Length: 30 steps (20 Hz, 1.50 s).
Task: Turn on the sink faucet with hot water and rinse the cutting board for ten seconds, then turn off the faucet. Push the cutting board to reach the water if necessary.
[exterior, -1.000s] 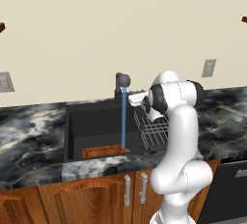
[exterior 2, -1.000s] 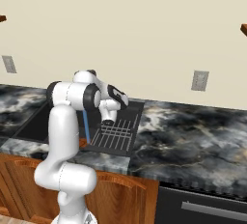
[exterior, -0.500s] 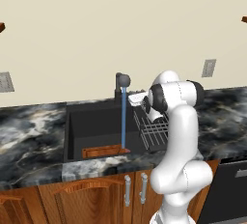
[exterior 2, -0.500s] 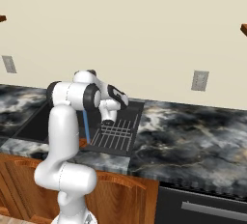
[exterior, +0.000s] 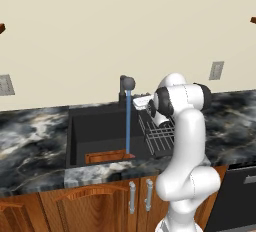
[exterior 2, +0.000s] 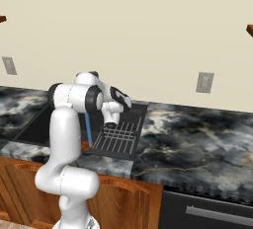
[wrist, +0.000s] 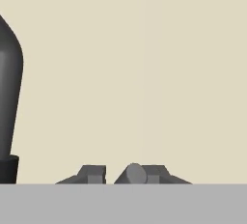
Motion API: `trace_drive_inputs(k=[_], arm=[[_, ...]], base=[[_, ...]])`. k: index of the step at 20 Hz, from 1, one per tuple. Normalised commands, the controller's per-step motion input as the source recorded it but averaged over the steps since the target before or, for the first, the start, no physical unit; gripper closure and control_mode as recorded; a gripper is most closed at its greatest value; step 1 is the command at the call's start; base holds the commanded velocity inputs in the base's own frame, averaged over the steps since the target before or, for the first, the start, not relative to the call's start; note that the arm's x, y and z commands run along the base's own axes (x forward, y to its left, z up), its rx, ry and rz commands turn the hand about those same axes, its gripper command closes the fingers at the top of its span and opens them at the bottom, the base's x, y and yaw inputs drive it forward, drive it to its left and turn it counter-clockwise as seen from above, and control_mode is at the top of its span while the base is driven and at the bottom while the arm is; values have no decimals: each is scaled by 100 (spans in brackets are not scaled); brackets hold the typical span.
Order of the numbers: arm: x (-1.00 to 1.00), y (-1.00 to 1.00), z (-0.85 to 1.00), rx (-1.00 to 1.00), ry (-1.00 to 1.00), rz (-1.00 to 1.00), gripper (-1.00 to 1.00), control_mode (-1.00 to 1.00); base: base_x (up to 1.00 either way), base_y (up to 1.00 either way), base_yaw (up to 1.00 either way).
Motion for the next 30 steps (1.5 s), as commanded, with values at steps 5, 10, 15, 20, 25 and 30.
trace_drive_inputs(k=[5,10,15,20,25,30], arm=[[0,14,0,1,0,0,100,-100],[0,35,0,0,0,0,100,-100],[0,36,0,0,0,0,100,-100],[-2,37,5,0,0,1,100,-100],[-9,49,21,0,0,9,100,-100],[-18,68,16,0,0,15,100,-100]], base=[[0,0,0],[0,0,0],[0,0,0],[0,0,0],[0,0,0],[0,0,0]])
